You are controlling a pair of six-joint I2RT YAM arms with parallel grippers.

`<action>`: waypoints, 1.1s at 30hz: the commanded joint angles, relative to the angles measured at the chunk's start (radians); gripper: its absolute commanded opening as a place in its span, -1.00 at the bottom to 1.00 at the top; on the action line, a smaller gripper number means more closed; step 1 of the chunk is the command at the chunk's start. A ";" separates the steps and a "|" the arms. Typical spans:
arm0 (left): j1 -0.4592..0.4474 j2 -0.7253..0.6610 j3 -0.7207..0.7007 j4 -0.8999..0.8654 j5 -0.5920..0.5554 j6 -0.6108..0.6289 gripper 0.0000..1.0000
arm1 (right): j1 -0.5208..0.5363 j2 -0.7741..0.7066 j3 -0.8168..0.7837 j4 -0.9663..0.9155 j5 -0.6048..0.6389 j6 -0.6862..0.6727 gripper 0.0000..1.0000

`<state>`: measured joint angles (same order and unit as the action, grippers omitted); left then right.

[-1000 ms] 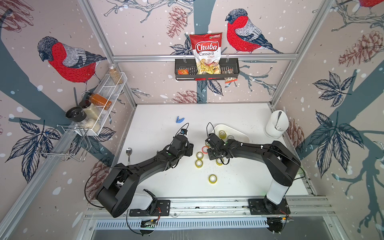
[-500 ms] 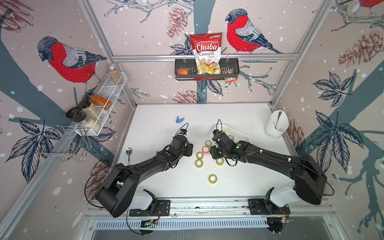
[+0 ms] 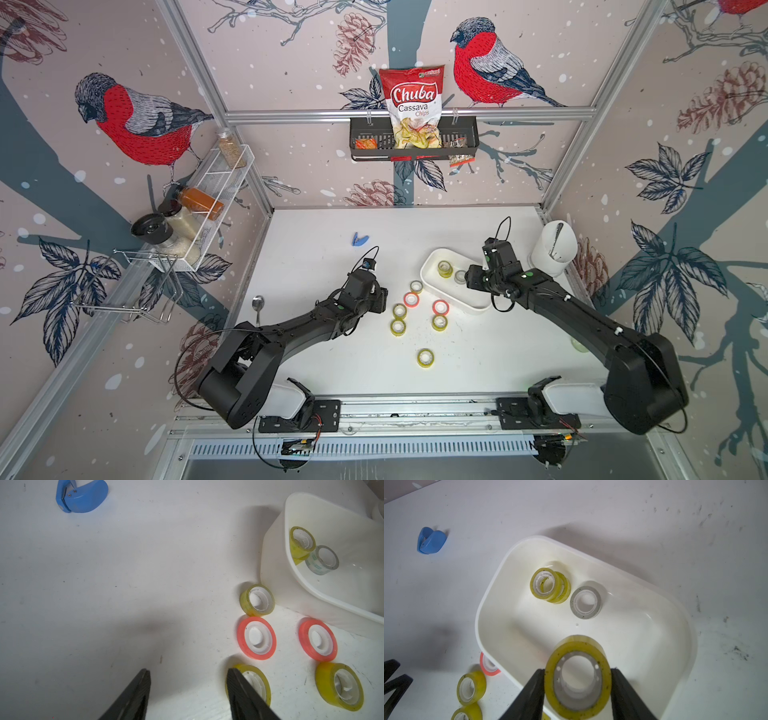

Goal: Put the transparent tape into the storage box
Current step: Place the tape in the storage box.

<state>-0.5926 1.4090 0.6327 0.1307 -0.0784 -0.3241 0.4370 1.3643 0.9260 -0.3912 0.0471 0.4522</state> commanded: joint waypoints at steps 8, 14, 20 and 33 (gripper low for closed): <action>0.004 0.016 0.009 0.025 0.012 0.014 0.27 | -0.014 0.239 0.131 0.021 0.002 -0.056 0.07; 0.005 0.014 0.009 0.027 0.011 0.017 0.27 | -0.011 0.319 0.181 0.025 0.018 -0.065 0.08; 0.005 0.010 0.008 0.021 0.014 0.019 0.26 | 0.009 0.401 0.244 -0.005 0.051 -0.068 0.09; 0.005 -0.008 0.000 0.018 0.003 0.024 0.27 | 0.033 0.456 0.281 -0.037 0.123 -0.069 0.22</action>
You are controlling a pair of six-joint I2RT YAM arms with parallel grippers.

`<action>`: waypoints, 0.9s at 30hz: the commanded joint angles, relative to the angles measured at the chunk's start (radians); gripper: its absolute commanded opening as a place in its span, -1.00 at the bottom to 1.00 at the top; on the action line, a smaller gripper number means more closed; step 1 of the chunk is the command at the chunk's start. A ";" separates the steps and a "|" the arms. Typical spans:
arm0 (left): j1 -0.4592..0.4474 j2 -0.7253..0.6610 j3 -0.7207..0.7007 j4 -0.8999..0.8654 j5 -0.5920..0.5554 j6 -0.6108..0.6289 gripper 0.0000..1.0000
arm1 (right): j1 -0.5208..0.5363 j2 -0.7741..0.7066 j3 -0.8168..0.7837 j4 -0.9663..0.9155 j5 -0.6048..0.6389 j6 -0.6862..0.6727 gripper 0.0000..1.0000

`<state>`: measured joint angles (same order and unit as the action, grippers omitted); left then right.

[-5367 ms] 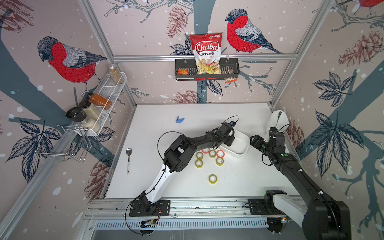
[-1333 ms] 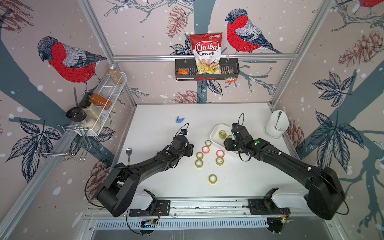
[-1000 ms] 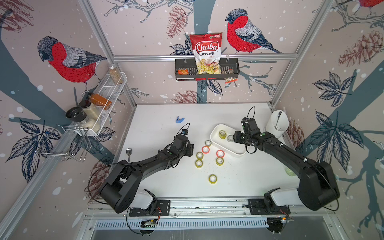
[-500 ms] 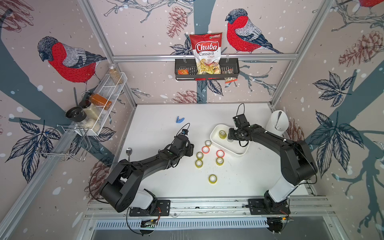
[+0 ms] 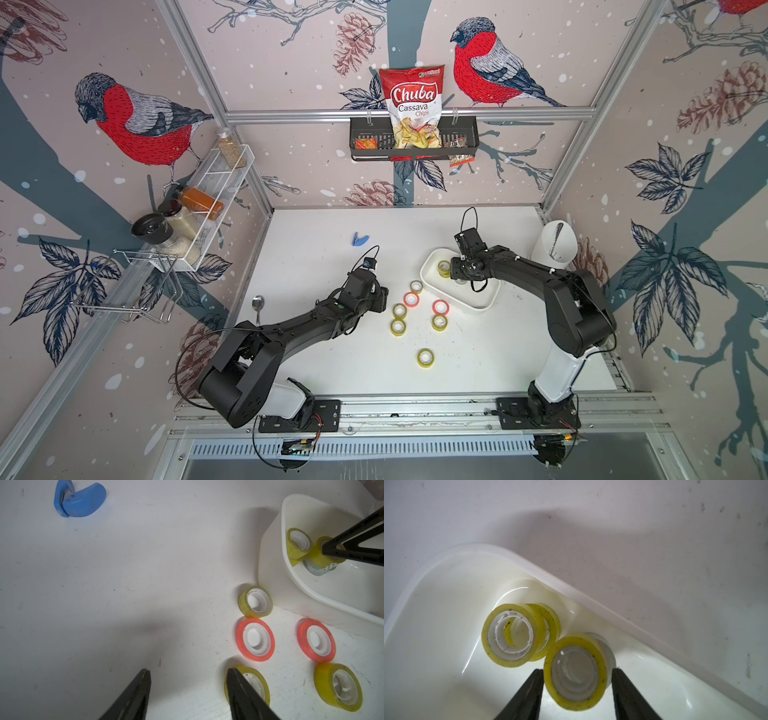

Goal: Put the transparent tape into the storage box
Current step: Place the tape in the storage box.

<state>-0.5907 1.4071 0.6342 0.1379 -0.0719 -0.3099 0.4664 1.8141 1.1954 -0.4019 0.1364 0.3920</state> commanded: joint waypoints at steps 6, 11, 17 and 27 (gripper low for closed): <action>0.005 -0.012 -0.004 0.007 -0.008 0.010 0.27 | 0.060 -0.045 0.015 -0.053 0.089 0.001 0.30; 0.009 -0.020 -0.007 0.007 -0.011 0.009 0.27 | 0.156 -0.145 -0.013 -0.094 0.127 0.022 0.32; 0.011 -0.039 -0.027 0.011 -0.011 0.002 0.26 | 0.259 -0.263 -0.078 -0.125 0.084 0.034 0.31; 0.011 -0.056 -0.039 0.020 -0.001 -0.003 0.26 | 0.401 -0.336 -0.197 -0.166 -0.008 0.044 0.35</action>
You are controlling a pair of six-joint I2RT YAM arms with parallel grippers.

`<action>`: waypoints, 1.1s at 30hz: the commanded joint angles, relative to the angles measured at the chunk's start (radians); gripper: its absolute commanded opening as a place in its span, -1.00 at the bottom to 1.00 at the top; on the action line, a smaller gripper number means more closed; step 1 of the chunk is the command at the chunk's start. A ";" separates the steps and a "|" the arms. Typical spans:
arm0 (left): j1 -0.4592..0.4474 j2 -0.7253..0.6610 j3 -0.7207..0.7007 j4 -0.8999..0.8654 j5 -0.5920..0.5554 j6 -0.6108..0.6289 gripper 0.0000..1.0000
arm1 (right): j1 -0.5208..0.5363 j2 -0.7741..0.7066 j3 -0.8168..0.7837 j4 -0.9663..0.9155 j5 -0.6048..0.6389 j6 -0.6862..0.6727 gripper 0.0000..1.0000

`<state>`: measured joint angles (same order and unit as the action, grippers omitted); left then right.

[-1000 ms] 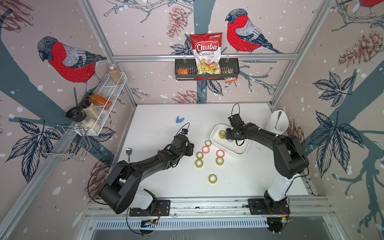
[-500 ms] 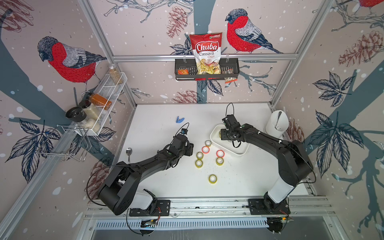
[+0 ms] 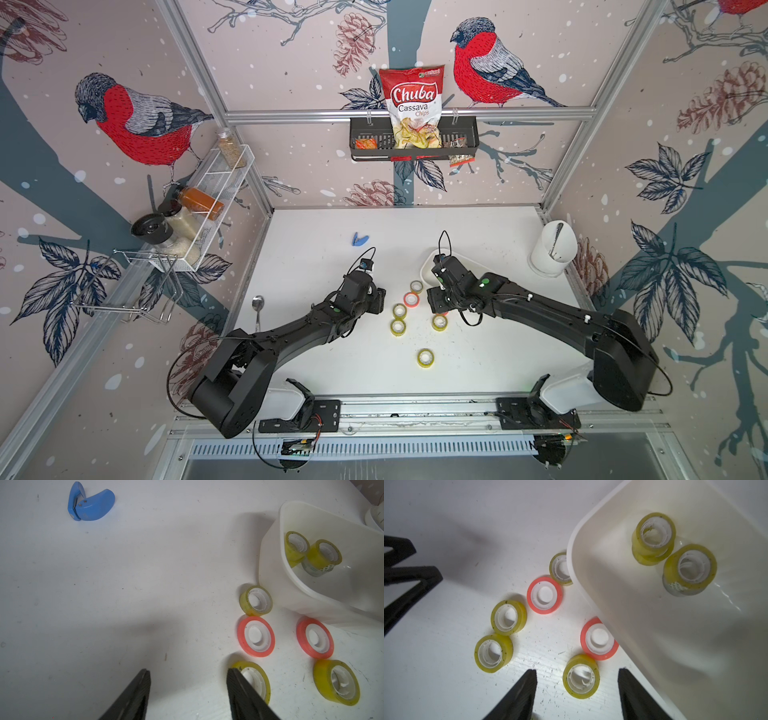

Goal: Put the transparent tape into the storage box
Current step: Place the tape in the storage box, then pick up the tape from the center of the board.

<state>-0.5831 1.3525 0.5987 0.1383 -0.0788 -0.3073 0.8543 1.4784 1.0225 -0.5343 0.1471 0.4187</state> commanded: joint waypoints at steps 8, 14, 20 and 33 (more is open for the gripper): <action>0.005 0.007 -0.005 0.022 0.006 -0.003 0.26 | 0.023 0.032 -0.100 -0.012 -0.020 0.083 0.37; 0.006 0.012 -0.006 0.029 0.008 -0.005 0.27 | 0.015 0.050 -0.122 0.046 -0.035 0.100 0.44; 0.005 0.009 -0.007 0.029 0.005 -0.004 0.27 | 0.012 0.094 -0.127 0.087 -0.058 0.106 0.45; 0.009 0.017 -0.008 0.032 0.005 -0.007 0.26 | 0.011 0.148 -0.128 0.106 -0.069 0.102 0.35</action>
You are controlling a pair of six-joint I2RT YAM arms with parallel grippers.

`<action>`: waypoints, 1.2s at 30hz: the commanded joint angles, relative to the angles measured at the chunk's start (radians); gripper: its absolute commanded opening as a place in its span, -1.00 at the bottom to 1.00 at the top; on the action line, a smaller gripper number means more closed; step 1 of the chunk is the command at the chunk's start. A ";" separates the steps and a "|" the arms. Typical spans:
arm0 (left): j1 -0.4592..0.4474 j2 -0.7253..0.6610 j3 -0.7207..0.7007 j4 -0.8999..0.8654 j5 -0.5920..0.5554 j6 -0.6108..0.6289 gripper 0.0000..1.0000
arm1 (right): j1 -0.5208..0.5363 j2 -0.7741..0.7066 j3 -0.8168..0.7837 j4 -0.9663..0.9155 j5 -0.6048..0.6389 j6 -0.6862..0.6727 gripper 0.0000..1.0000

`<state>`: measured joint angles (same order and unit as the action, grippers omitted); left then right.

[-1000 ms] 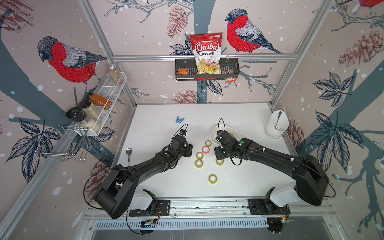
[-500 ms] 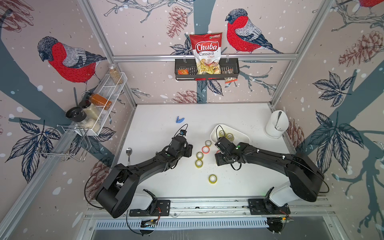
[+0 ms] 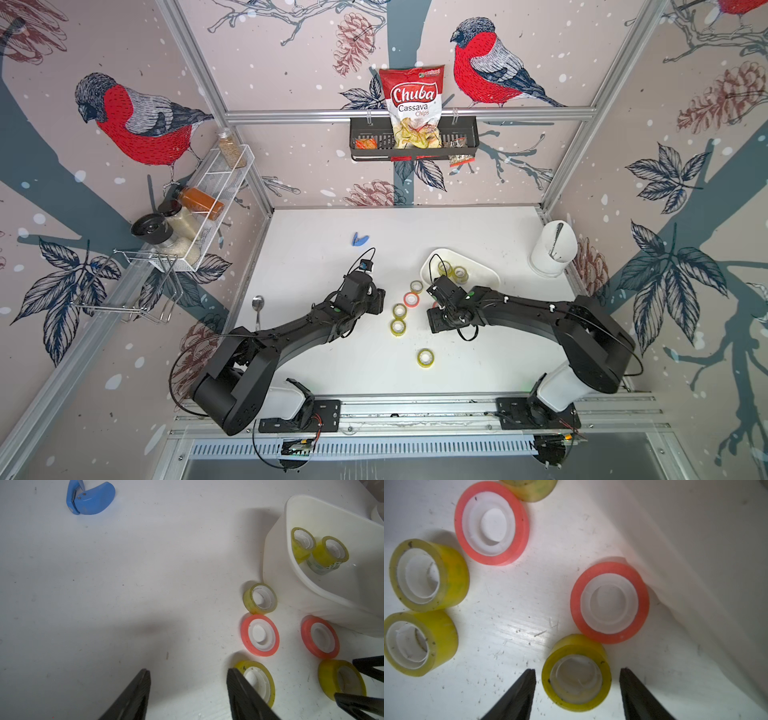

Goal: Put the transparent tape into the storage box
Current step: Pick up the tape from the center of the board, then place the tape in the storage box.

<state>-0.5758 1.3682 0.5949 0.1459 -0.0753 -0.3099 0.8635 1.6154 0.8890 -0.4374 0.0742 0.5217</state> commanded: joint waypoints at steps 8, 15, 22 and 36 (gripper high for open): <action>0.002 -0.008 -0.003 0.021 -0.007 -0.006 0.26 | 0.009 -0.009 0.025 -0.010 0.026 0.008 0.06; 0.003 -0.010 -0.003 0.021 -0.007 -0.005 0.26 | 0.015 -0.086 0.029 -0.051 0.036 0.024 0.02; 0.003 -0.004 0.002 0.023 0.002 -0.004 0.26 | -0.045 -0.185 0.053 -0.096 0.028 0.004 0.03; 0.004 -0.002 0.001 0.024 0.005 -0.005 0.26 | -0.289 -0.089 0.226 -0.086 -0.055 -0.116 0.05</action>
<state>-0.5739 1.3636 0.5949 0.1459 -0.0750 -0.3141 0.5865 1.4937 1.0843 -0.5278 0.0441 0.4431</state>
